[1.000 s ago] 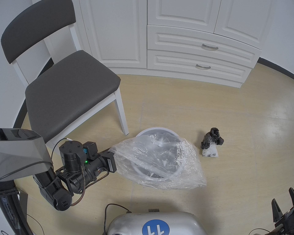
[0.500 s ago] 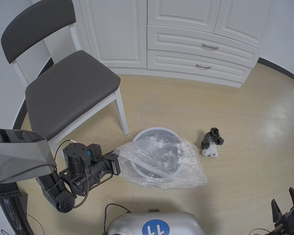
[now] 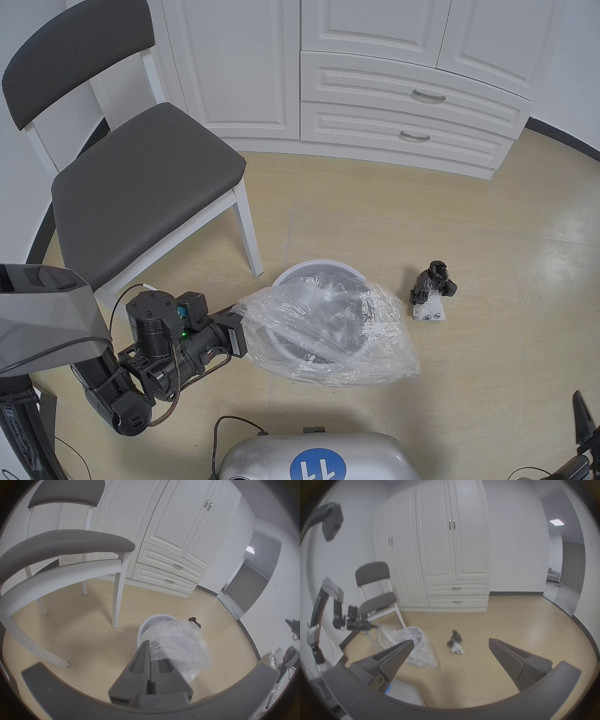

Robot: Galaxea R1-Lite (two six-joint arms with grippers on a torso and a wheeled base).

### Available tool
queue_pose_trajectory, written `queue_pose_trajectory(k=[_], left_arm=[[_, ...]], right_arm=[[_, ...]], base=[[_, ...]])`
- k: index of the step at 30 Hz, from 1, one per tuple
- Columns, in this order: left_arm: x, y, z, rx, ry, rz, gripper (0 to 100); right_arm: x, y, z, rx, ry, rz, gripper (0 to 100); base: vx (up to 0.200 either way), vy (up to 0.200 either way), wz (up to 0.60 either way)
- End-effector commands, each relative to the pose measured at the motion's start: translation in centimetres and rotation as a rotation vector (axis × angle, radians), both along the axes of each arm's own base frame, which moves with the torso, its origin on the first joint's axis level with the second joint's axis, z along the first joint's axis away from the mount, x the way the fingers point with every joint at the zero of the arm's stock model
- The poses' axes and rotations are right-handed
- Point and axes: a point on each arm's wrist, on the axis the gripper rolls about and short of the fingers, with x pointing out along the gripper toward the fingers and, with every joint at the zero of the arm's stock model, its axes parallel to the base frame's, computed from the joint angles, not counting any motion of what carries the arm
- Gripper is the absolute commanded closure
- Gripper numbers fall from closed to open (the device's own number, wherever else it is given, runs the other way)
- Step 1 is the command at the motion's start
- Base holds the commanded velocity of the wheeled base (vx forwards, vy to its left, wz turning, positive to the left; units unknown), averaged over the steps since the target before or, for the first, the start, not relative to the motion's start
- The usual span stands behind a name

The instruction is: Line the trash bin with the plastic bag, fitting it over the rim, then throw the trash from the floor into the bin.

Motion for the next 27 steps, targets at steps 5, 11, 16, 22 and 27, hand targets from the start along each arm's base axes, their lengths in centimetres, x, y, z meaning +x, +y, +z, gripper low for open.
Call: queue_pose_trajectory(k=[5, 11, 16, 22, 27], left_arm=[[-0.6, -0.2, 0.4, 0.002, -0.007, -0.015, 100], [-0.4, -0.4, 0.6, -0.005, -0.019, -0.016, 100], [-0.2, -0.5, 1.0, -0.014, -0.035, -0.015, 100], [-0.3, -0.1, 1.6, -0.024, -0.05, -0.004, 100], [0.0, 0.4, 1.7, -0.028, -0.052, 0.012, 100]], right_arm=[[11.1, 0.1, 12.2, 0.016, 0.096, 0.066, 0], [18.4, 3.9, 10.2, -0.001, 0.259, 0.156, 0], [22.5, 9.8, 7.7, -0.18, 0.395, 0.245, 0], [25.6, 15.7, 3.7, -0.415, 0.497, 0.351, 0], [25.6, 17.8, 1.8, -0.471, 0.529, 0.388, 0]], base=[[0.0, 0.0, 0.0], [0.0, 0.0, 0.0], [0.0, 0.0, 0.0], [0.0, 0.0, 0.0], [0.0, 0.0, 0.0]])
